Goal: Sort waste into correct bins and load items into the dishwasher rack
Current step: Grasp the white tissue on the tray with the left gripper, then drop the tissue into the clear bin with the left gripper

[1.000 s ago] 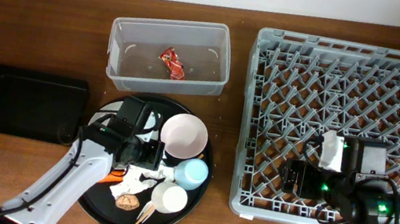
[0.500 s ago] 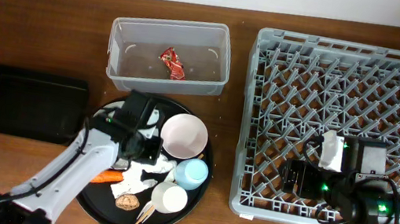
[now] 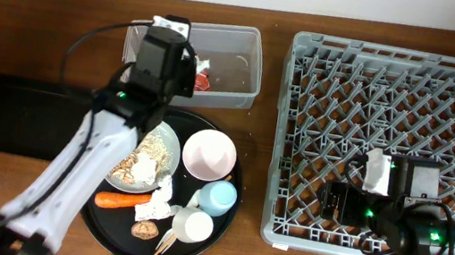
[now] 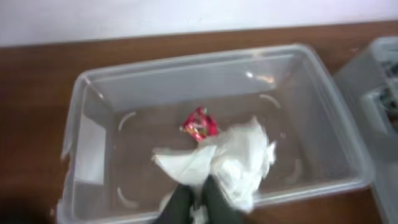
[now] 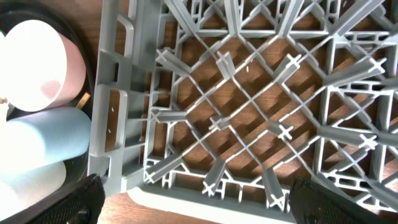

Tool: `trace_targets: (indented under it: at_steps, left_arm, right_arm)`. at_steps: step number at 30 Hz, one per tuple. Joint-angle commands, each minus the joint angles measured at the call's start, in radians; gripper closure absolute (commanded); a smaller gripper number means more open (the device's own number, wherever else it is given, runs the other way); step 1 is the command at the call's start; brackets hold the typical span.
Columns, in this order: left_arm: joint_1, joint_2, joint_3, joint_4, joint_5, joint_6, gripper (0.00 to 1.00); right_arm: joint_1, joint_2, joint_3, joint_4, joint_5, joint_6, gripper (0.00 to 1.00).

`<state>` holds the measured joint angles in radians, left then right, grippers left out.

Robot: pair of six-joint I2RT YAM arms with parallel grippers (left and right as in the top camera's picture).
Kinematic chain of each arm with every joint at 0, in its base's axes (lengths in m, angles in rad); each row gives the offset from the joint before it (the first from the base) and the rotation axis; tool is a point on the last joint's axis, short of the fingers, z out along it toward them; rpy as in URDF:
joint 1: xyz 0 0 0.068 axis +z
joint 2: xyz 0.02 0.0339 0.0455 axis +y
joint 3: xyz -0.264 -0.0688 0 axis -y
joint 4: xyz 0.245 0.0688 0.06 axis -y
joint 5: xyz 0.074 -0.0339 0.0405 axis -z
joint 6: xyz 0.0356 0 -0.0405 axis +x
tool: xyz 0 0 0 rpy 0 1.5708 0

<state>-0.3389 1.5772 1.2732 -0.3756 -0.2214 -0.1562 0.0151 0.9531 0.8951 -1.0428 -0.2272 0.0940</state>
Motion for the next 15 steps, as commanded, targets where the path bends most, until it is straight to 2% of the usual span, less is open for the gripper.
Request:
trace_targets:
  at_steps: [1, 3, 5, 6, 8, 10, 11, 13, 15]
  left_arm:
    - [0.036, 0.125, 0.005, 0.042, -0.001, 0.011, 0.65]
    - [0.051, 0.13, 0.006, 0.041, 0.0, 0.012, 0.52]
    - [0.06, 0.093, 0.028, -0.013, 0.0, 0.012, 0.31]
    - [0.06, 0.06, 0.046, -0.093, 0.002, 0.011, 0.26]
    - [0.06, -0.024, 0.057, -0.272, 0.054, 0.011, 0.04]
    - [0.06, -0.068, 0.057, -0.449, 0.112, 0.011, 0.01]
    - [0.06, -0.074, 0.057, -0.592, 0.156, -0.003, 0.01]
    - [0.061, -0.068, 0.032, -0.79, 0.166, -0.123, 0.01]
    - [0.06, -0.067, -0.029, -0.822, 0.175, -0.155, 0.01]
  right_arm:
    - [-0.003, -0.004, 0.014, 0.002, 0.002, -0.007, 0.01]
    - [-0.003, -0.004, 0.014, 0.002, 0.002, -0.007, 0.01]
    - [-0.003, -0.004, 0.014, 0.002, 0.003, -0.007, 0.02]
    - [-0.003, -0.004, 0.014, 0.002, 0.002, -0.007, 0.02]
    - [-0.003, -0.004, 0.014, 0.0, 0.002, -0.007, 0.02]
    - [-0.003, -0.004, 0.014, 0.002, 0.003, -0.007, 0.02]
    - [-0.003, -0.004, 0.014, 0.0, 0.002, -0.007, 0.02]
    - [-0.003, -0.004, 0.014, -0.001, 0.002, -0.007, 0.02]
    - [-0.003, -0.004, 0.014, -0.001, 0.002, -0.007, 0.02]
